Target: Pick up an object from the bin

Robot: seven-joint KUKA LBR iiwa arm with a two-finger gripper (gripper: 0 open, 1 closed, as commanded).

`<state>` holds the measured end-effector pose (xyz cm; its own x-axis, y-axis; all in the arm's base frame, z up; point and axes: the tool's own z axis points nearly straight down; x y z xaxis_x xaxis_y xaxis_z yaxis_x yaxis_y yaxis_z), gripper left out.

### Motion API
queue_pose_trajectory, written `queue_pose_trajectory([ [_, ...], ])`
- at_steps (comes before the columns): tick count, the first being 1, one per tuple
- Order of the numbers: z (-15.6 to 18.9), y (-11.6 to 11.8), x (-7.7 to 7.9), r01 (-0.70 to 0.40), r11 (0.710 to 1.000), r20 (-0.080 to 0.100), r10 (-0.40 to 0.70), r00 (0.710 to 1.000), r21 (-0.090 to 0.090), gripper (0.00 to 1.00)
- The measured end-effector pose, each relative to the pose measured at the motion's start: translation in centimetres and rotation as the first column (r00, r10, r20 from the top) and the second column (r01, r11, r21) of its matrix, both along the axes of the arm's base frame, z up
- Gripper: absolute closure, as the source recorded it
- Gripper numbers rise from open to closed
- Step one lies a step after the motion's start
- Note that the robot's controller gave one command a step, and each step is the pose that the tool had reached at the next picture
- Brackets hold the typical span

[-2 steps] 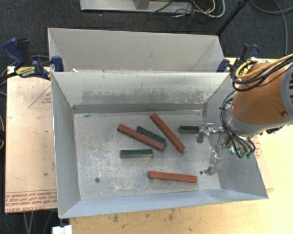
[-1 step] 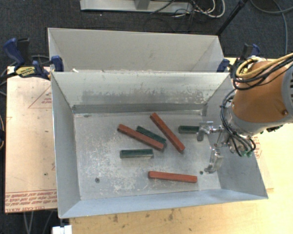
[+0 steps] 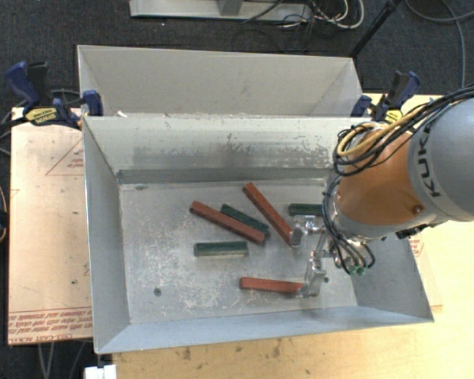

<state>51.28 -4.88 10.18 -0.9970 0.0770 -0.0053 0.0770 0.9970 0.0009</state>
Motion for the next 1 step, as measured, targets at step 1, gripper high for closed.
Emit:
queue_pose_trajectory([
  [1, -1.97, 1.85, -0.48, -0.026, 1.000, -0.012, 0.026, 1.000, 0.002, 0.00],
])
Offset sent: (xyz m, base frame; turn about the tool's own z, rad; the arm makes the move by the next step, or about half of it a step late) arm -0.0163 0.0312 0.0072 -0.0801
